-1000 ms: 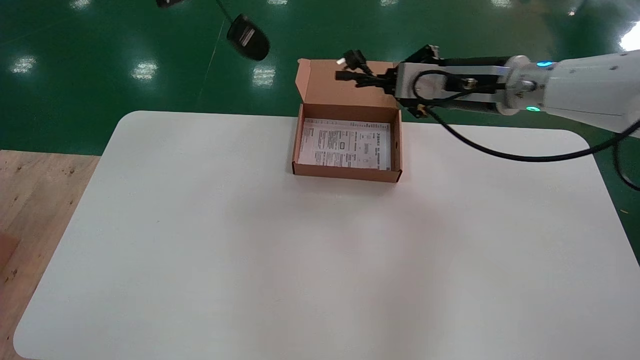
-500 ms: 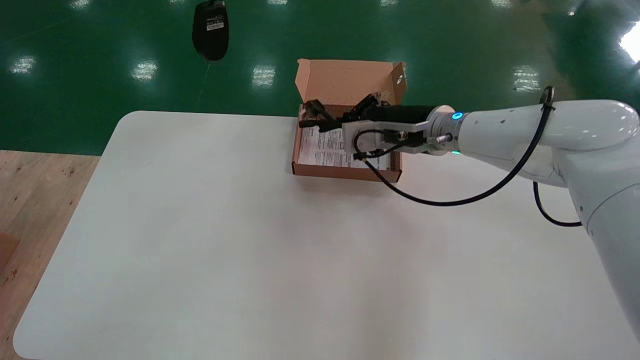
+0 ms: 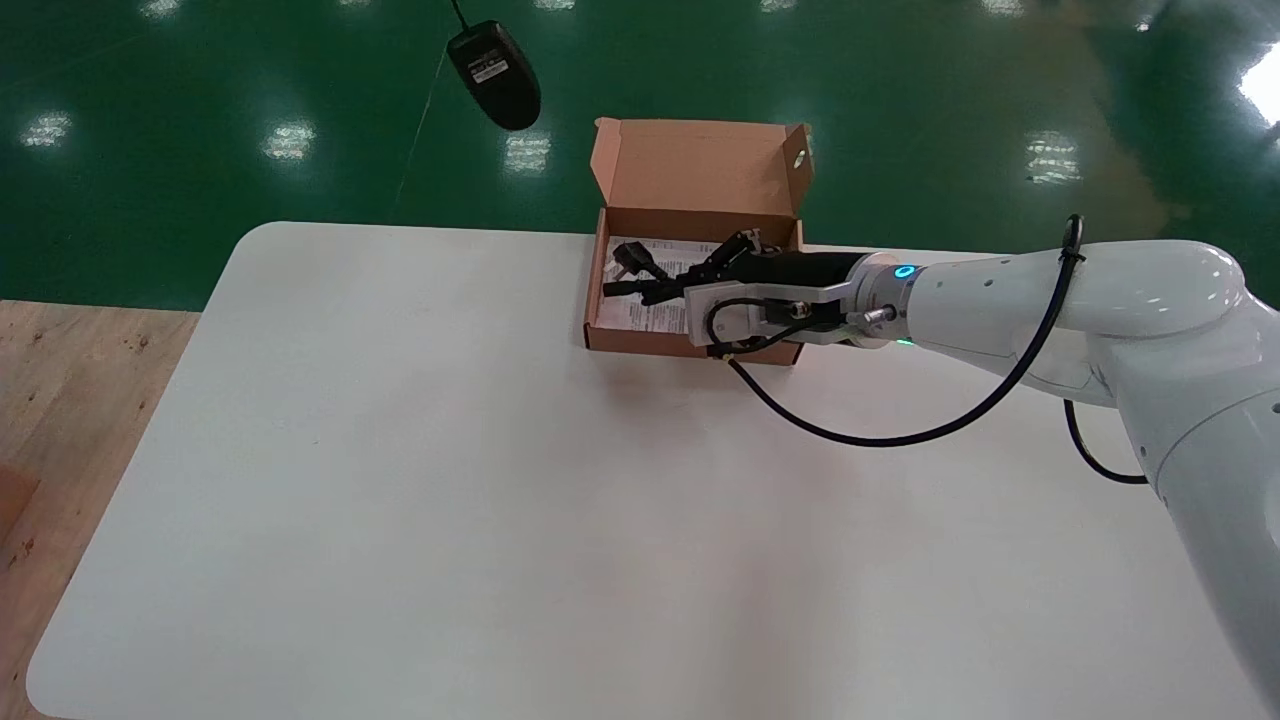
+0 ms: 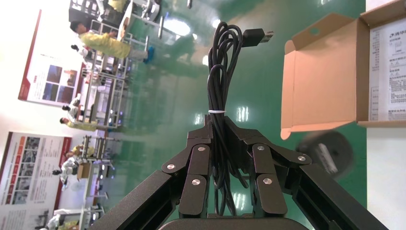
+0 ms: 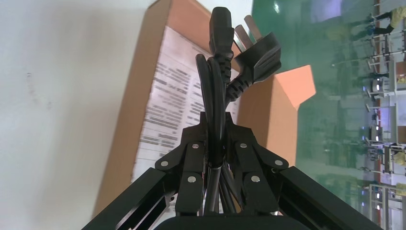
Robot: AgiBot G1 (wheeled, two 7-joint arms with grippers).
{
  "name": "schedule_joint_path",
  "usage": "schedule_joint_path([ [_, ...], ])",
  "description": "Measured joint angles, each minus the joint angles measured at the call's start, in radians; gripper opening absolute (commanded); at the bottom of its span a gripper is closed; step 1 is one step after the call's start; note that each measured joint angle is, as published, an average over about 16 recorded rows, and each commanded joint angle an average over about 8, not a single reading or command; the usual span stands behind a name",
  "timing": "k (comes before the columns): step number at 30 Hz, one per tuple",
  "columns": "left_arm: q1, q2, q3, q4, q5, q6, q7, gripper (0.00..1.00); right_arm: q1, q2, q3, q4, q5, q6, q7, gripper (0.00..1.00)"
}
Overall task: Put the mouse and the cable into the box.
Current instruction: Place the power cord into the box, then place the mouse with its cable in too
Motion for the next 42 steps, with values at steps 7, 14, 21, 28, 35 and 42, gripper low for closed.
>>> schedule_joint_path([
  [7, 0.004, -0.006, 0.009, -0.007, 0.012, 0.005, -0.015, 0.0, 0.002, 0.001, -0.033, 0.009, 0.022, 0.01, 0.02, 1.0],
  [14, 0.019, -0.007, 0.012, -0.009, 0.011, 0.02, -0.024, 0.0, 0.033, 0.012, -0.042, -0.011, 0.061, 0.042, 0.057, 1.0],
  [21, 0.055, 0.026, 0.001, 0.014, -0.02, 0.039, 0.0, 0.0, 0.108, 0.068, -0.022, -0.069, 0.11, 0.046, 0.117, 1.0],
  [28, 0.107, 0.111, -0.022, 0.088, -0.073, 0.044, 0.074, 0.0, 0.19, 0.18, -0.008, -0.133, 0.132, -0.044, 0.165, 1.0],
  [35, 0.177, 0.214, -0.039, 0.167, -0.116, -0.011, 0.163, 0.0, 0.243, 0.313, -0.022, -0.172, 0.112, -0.167, 0.177, 1.0],
  [42, 0.273, 0.272, -0.027, 0.172, -0.155, -0.12, 0.2, 0.0, 0.278, 0.429, -0.049, -0.194, 0.073, -0.23, 0.171, 1.0],
])
